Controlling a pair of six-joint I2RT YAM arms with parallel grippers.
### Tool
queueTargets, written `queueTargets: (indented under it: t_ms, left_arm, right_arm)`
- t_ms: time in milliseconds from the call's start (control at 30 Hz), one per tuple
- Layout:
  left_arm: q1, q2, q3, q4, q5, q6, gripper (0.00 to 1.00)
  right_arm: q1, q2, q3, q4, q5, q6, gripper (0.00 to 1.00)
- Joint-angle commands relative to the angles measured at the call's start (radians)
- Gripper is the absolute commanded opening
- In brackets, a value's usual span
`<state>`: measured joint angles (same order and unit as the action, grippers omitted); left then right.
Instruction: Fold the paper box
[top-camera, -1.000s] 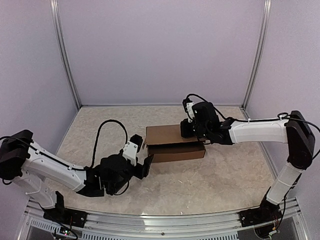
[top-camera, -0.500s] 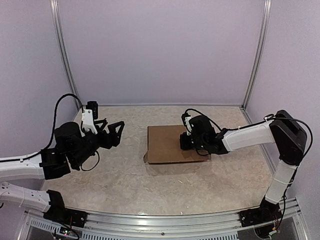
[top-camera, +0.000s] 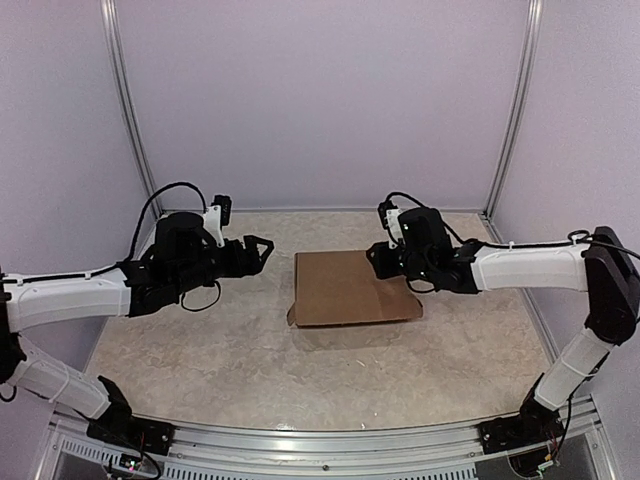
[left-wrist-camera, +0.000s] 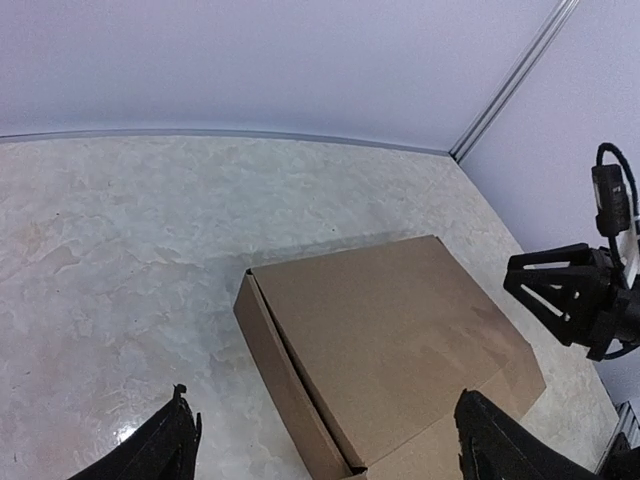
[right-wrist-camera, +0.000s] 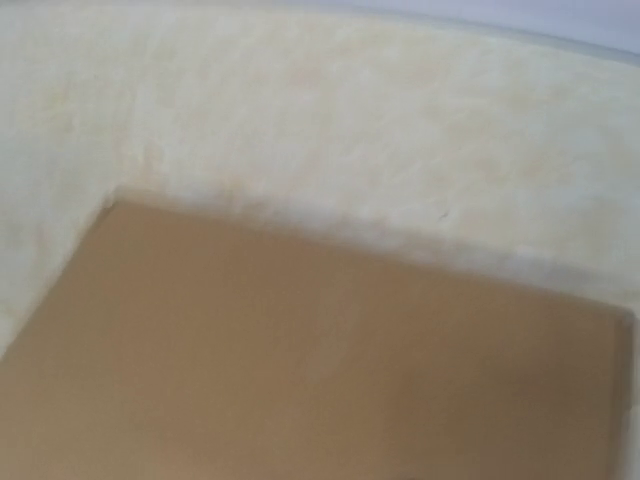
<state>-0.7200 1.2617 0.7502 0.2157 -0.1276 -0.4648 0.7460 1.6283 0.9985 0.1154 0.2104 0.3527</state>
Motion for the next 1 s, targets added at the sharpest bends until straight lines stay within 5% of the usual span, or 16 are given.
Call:
queueTargets:
  t_ms: [0,300,600,967]
  left_arm:
    - [0.038,0.124,0.104,-0.069,0.153,-0.059,0.86]
    - [0.071,0.358,0.214,-0.066,0.32,-0.141,0.85]
    - [0.088,0.477,0.269,-0.142,0.384,-0.184,0.8]
    - [0.094,0.561,0.253,-0.134,0.431,-0.209,0.7]
  right_arm:
    - [-0.059,-0.072,0.024,-0.109,0.002,-0.017,0.41]
    - [-0.17,-0.143,-0.05,-0.161,-0.121,0.045,0.74]
    - [-0.253,-0.106,-0.146,-0.128,-0.323,0.119,0.65]
    - [-0.255,-0.051,-0.182,-0.119,-0.368,0.134,0.52]
